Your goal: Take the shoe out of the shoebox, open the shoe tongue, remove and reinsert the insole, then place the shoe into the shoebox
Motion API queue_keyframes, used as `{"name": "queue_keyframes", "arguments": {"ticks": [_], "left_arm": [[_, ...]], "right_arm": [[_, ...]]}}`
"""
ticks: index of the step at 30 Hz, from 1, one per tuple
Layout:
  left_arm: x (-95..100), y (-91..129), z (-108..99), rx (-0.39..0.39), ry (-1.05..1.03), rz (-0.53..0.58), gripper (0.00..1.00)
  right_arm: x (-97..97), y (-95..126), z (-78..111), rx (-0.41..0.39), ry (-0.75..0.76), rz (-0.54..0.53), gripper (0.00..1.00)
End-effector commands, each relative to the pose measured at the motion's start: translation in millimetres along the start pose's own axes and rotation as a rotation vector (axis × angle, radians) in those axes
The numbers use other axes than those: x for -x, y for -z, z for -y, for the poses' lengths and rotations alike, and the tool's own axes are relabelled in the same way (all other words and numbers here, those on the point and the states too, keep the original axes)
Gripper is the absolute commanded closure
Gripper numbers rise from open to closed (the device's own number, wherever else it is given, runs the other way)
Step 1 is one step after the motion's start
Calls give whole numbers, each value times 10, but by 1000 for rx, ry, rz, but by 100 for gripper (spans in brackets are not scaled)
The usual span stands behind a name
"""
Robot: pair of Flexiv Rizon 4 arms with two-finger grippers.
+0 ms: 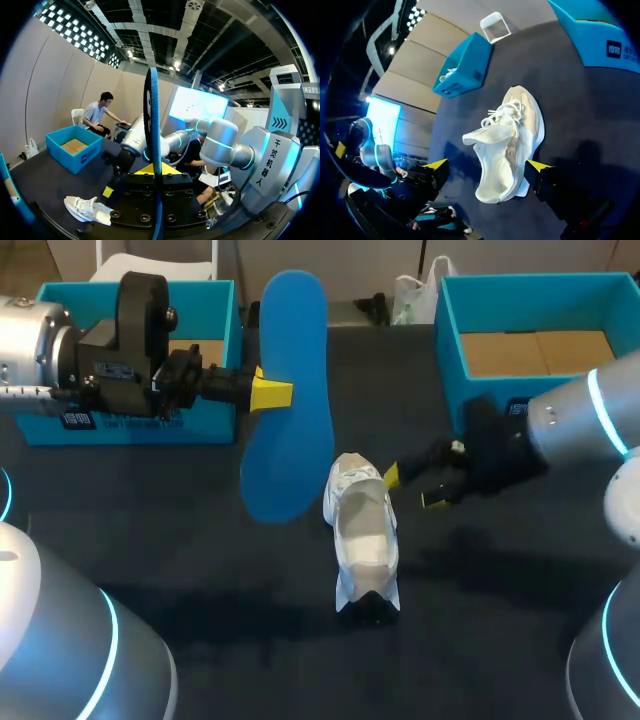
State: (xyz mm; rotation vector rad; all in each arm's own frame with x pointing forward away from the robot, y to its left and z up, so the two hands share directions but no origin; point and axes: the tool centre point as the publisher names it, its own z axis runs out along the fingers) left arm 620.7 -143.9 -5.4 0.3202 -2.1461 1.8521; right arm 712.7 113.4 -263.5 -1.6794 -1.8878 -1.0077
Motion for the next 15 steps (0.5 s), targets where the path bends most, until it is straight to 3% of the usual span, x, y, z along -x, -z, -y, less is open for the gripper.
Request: {"name": "queue_keyframes", "arguments": {"ticks": [1, 11, 15], "left_arm": [[14, -18, 3, 0, 0, -2, 100], [14, -18, 3, 0, 0, -2, 100], [14, -18, 3, 0, 0, -2, 100]], "right_arm": [[16, 228, 25, 13, -11, -124, 0], [16, 228, 25, 13, -11, -124, 0], [-141, 402, -164, 18, 1, -186, 0]]}}
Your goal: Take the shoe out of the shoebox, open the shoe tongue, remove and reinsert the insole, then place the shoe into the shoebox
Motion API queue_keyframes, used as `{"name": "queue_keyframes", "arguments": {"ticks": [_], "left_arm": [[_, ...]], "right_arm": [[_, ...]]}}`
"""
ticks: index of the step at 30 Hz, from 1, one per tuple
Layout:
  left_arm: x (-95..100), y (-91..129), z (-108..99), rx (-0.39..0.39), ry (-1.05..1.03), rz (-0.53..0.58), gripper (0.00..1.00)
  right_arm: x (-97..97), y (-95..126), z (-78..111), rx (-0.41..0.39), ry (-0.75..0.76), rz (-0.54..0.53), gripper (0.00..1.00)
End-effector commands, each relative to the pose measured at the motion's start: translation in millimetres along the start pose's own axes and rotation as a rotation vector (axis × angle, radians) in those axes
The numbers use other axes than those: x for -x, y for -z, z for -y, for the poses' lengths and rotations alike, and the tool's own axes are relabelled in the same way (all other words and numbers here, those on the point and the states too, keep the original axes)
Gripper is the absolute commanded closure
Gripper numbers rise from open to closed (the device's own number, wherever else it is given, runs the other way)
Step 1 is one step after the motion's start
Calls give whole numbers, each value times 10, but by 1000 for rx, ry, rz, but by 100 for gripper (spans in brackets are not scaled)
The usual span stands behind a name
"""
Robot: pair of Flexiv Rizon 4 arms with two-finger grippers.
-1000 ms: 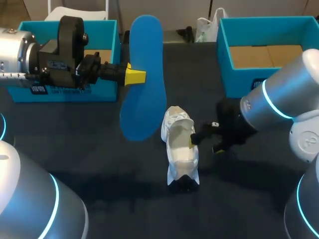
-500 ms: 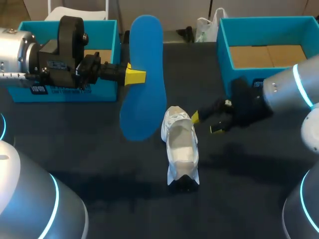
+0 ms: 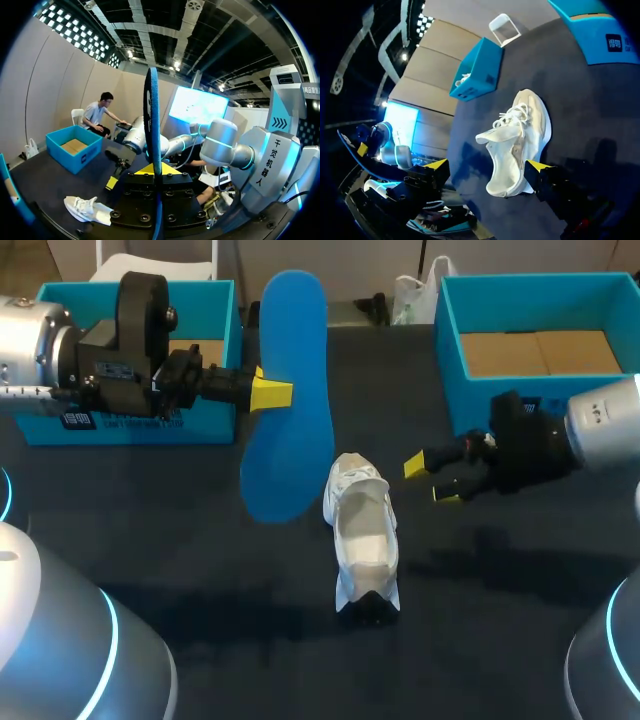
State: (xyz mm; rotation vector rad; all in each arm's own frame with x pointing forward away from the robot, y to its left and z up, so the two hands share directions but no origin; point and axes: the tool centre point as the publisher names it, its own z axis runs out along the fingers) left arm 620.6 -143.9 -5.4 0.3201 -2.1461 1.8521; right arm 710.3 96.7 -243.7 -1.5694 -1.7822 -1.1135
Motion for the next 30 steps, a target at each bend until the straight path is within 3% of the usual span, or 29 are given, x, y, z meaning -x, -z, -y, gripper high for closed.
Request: {"name": "queue_keyframes", "arguments": {"ticks": [1, 2, 13, 23, 30], "left_arm": [[15, -17, 3, 0, 0, -2, 100], [15, -17, 3, 0, 0, -2, 100], [15, -17, 3, 0, 0, -2, 100], [15, -17, 3, 0, 0, -2, 100], [163, -15, 78, -55, -330, 22, 100]], "right_arm": [[-174, 171, -175, 3, 13, -34, 0], [-215, 218, -205, 21, 12, -72, 0], [-417, 342, -322, -80, -45, -180, 0], [-457, 304, -348, -7, -76, -367, 0], [-474, 236, -400, -34, -92, -423, 0]]}}
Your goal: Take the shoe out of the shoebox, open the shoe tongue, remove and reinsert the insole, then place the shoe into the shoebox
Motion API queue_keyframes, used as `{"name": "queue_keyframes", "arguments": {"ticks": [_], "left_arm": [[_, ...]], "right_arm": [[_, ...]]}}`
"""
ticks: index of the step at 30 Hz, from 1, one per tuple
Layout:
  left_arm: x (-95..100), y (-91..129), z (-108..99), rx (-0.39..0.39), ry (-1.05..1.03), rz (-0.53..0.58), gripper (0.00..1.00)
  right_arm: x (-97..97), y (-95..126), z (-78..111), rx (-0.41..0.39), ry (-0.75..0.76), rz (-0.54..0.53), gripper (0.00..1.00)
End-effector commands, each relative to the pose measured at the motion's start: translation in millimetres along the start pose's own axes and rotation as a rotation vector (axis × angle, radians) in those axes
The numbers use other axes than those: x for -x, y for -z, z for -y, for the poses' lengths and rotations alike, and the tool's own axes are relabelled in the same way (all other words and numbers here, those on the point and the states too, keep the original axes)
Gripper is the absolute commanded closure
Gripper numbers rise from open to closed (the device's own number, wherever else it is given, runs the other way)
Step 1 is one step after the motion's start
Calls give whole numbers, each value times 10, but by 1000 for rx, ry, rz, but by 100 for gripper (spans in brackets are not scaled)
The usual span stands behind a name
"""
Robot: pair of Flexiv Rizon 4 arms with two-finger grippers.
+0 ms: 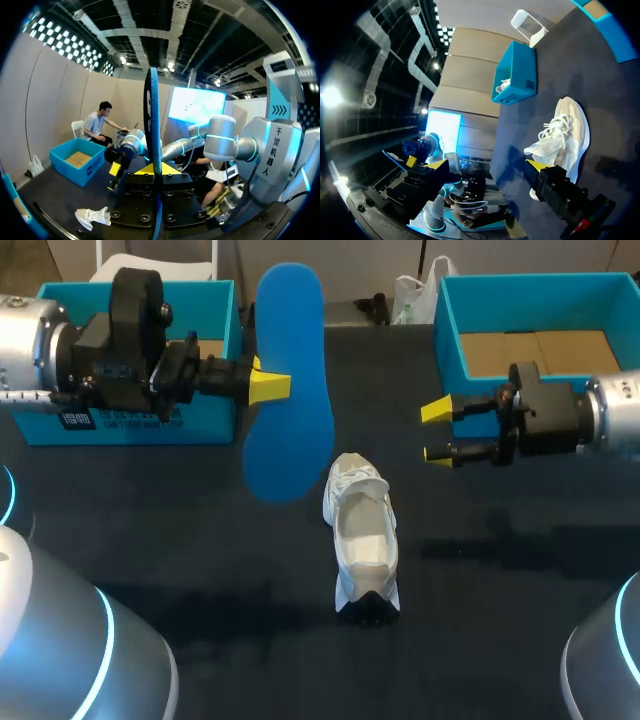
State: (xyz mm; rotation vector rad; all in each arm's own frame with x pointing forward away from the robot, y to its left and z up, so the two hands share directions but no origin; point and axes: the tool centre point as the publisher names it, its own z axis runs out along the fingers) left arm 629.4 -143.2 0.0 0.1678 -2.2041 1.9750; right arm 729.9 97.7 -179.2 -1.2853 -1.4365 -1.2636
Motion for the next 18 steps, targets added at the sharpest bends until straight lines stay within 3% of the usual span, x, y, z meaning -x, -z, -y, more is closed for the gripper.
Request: {"name": "queue_keyframes", "arguments": {"ticks": [1, 5, 7, 18], "left_arm": [[112, -39, -11, -21, -219, 21, 100], [145, -58, -45, -11, -535, -1, 100], [269, -83, -131, 54, -850, 84, 100], [269, -83, -131, 54, -850, 84, 100]], "right_arm": [[39, -62, -61, -16, -9, -28, 0], [38, -67, -67, -16, -10, -52, 0], [38, -67, -67, -16, -10, -52, 0], [38, -67, -67, -16, -10, -52, 0]]}}
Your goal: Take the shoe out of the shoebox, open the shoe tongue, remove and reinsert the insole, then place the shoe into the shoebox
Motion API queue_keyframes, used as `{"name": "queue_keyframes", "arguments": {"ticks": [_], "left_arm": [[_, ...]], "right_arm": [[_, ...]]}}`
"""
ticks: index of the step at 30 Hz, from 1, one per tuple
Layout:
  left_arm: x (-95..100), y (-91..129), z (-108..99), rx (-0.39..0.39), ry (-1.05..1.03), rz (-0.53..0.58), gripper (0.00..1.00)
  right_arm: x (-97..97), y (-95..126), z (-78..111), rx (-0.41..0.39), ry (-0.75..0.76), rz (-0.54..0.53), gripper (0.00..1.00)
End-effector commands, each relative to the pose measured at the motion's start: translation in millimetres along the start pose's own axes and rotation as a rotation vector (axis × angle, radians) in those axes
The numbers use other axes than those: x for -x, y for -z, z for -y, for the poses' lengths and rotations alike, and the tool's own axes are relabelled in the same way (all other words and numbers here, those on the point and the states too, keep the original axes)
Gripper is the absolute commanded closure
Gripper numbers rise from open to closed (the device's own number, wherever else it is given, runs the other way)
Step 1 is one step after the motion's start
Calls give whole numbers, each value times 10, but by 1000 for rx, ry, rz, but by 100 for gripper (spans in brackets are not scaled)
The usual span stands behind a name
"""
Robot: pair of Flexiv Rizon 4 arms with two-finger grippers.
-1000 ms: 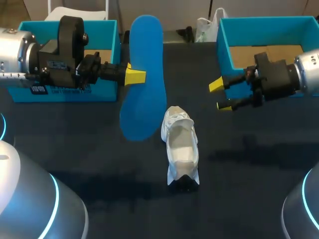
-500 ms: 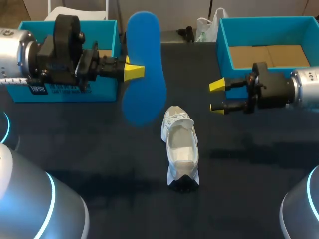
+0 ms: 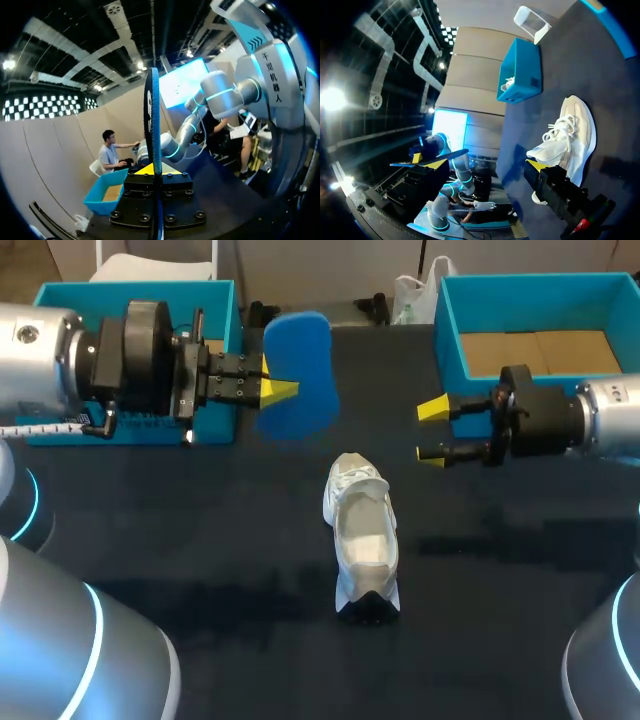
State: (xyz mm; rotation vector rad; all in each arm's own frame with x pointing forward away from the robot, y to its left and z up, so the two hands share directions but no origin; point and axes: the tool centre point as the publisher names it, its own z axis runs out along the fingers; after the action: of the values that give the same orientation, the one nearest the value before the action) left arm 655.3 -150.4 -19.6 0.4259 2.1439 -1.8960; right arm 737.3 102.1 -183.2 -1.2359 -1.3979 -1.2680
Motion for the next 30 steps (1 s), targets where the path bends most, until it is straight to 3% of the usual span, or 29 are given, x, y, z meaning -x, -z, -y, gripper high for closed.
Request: {"name": "queue_keyframes", "arguments": {"ticks": [1, 4, 7, 11, 22, 25, 30], "left_arm": [[-18, -7, -5, 23, -299, 28, 100], [-13, -27, -79, 27, -428, 24, 100], [19, -64, -215, -38, -613, 24, 100], [98, -143, -401, -11, -812, 33, 100], [98, -143, -401, -11, -812, 33, 100], [144, -185, -518, -20, -901, 55, 100], [239, -285, -825, 36, -983, 32, 100]], "right_arm": [[-4, -14, -2, 1, 0, 3, 0], [-4, -14, -2, 1, 0, 3, 0], [-4, -14, -2, 1, 0, 3, 0], [-4, -14, -2, 1, 0, 3, 0], [-4, -14, -2, 1, 0, 3, 0], [-4, -14, -2, 1, 0, 3, 0], [-4, -14, -2, 1, 0, 3, 0]]}}
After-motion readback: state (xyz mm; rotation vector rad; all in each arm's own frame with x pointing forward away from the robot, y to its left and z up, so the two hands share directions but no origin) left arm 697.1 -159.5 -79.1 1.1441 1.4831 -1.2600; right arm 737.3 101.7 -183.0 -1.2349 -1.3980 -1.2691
